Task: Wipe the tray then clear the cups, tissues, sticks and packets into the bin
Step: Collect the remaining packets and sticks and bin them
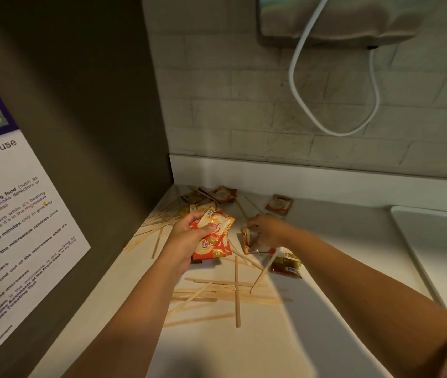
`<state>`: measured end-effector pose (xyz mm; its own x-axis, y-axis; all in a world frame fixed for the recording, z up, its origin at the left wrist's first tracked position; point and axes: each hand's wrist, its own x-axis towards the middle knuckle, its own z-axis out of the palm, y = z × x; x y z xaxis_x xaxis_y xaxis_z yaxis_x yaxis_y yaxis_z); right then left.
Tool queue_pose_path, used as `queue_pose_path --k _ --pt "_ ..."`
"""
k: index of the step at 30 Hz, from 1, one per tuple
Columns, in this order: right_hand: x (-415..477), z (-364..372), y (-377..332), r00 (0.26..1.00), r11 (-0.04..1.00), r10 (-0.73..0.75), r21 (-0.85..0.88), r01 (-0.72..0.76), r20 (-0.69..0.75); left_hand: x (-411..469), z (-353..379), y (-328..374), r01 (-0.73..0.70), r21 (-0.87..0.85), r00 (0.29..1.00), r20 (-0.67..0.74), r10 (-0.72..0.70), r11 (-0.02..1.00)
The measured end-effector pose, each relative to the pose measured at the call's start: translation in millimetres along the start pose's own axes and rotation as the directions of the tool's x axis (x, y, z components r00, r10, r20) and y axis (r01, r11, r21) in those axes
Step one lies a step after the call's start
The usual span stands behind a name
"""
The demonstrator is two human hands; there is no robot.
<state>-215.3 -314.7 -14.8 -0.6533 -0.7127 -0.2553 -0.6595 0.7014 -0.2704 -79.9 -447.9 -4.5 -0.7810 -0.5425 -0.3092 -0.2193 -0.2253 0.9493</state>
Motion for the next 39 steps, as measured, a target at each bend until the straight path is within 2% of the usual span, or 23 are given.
queue_pose_path --k 4,7,9,11,16,20,23,28,30,31,33,39 --pt "-2 -15 -5 0.985 0.975 0.001 0.221 0.037 -0.173 0 0 -1 -0.039 -0.002 0.999 -0.026 0.039 0.999" --pt "-4 -29 -13 0.957 0.864 0.075 0.498 0.079 -0.281 -1 1 -2 -0.04 0.039 0.997 -0.061 0.043 0.998" --pt "-5 -33 -20 0.955 0.744 0.109 0.659 0.105 -0.276 0 3 -3 -0.049 0.075 0.996 -0.064 0.054 0.996" --pt "-9 -35 -28 0.964 0.668 0.098 0.734 0.121 -0.247 1 6 -4 -0.068 0.102 0.995 -0.061 0.074 0.992" --pt "-11 -24 -44 0.983 0.555 0.069 0.826 0.104 -0.17 2 17 -4 -0.051 -0.041 0.997 -0.062 0.049 0.998" --pt "-5 -12 -43 0.985 0.538 0.104 0.84 0.063 -0.141 5 18 -5 -0.004 -0.092 0.999 -0.053 -0.001 0.996" --pt "-7 -7 -40 0.994 0.527 0.078 0.849 0.029 -0.083 3 19 -6 -0.02 -0.035 0.999 -0.027 0.019 0.999" --pt "-9 -10 -24 0.991 0.613 0.067 0.789 0.047 -0.112 8 16 -8 -0.019 -0.025 0.998 -0.064 0.017 1.0" --pt "1 -11 -8 0.976 0.734 0.138 0.679 0.012 -0.167 10 13 -8 -0.021 -0.025 0.997 -0.074 0.019 0.999" --pt "8 -10 2 0.964 0.821 0.176 0.569 -0.032 -0.199 11 12 -7 -0.025 -0.022 0.997 -0.073 0.024 0.999" --pt "23 -3 27 0.939 0.916 0.24 0.379 -0.135 -0.246 13 12 -6 -0.03 -0.016 0.997 -0.069 0.028 0.999" --pt "36 14 63 0.909 0.926 0.349 0.231 -0.297 -0.23 15 11 -7 -0.037 -0.003 0.997 -0.063 0.037 0.999"
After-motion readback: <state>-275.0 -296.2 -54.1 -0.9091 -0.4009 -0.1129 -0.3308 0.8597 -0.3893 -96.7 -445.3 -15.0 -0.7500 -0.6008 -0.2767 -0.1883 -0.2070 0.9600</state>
